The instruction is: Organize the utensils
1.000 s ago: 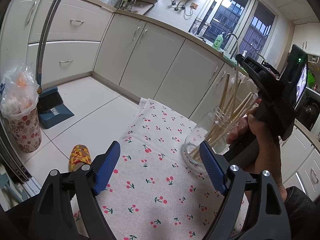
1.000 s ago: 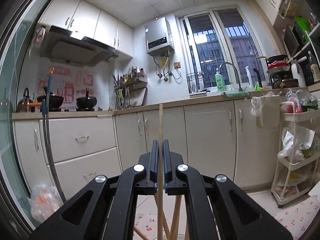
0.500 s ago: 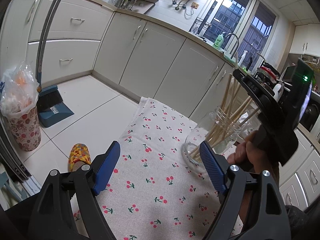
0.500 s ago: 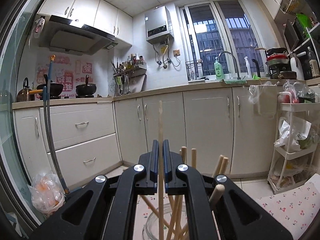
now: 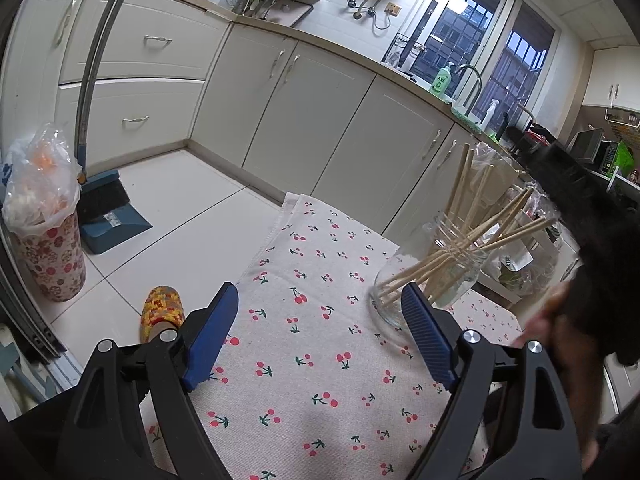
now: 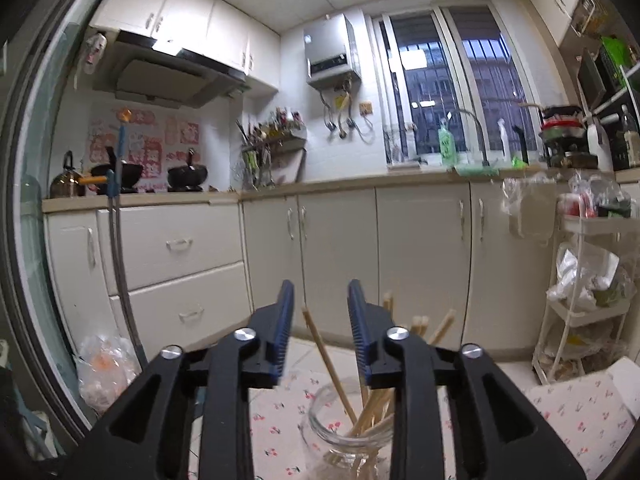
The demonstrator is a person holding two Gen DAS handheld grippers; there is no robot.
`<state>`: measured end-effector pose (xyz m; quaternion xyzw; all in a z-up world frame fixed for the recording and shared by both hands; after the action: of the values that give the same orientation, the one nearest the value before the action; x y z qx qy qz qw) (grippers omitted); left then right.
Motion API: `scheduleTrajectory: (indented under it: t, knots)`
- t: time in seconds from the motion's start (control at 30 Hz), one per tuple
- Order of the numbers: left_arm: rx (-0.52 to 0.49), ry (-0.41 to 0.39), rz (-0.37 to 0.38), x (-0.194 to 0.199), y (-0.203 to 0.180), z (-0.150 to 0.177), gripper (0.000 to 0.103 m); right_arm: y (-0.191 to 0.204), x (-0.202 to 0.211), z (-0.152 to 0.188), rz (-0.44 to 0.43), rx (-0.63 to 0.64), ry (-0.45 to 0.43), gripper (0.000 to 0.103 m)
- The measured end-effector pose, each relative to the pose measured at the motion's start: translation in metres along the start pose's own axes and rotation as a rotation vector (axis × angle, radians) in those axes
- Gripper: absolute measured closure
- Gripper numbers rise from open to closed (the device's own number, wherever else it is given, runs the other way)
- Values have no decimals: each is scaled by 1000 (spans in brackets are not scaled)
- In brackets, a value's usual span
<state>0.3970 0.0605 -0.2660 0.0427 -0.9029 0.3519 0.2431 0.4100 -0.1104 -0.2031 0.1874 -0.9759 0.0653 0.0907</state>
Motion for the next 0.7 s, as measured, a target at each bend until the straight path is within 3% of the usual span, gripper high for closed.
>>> scheduleTrajectory:
  t: [0.1,0.17,0.33,0.47,0.6,0.7]
  knots:
    - [1,0,-1,0,0,0,23,-8,21,-19,-3,-15,-26,56]
    - [0,-1,-3,0,0,0,22,-16,36,-25,8,-38,-14,41]
    - [-28,20,-25,-3,-4,0,20,-29,85,-4,59,-70,141,17]
    - [-82,57,-83,10,-20,2,20,-40,120,36,110,-115,359,9]
    - [-180,78,-121,46,-50,2,16,-56,154,75,158,-221,570,8]
    - [-254,73,-113,86,-74,5,12,-60,185,72,187,-262,595,8]
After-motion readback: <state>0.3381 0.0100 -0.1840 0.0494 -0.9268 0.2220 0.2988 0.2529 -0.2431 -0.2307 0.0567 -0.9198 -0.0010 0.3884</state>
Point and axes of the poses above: each gripper's, at about its wrist camera, not at the fingertips, and x roughly against the way its jaws point, y to its left, z to its underside, the point moved 4 cm from there along -x, roughly the way its jaws point, and after that the axes turned 14 degrees about x, right-handed, at the moved point
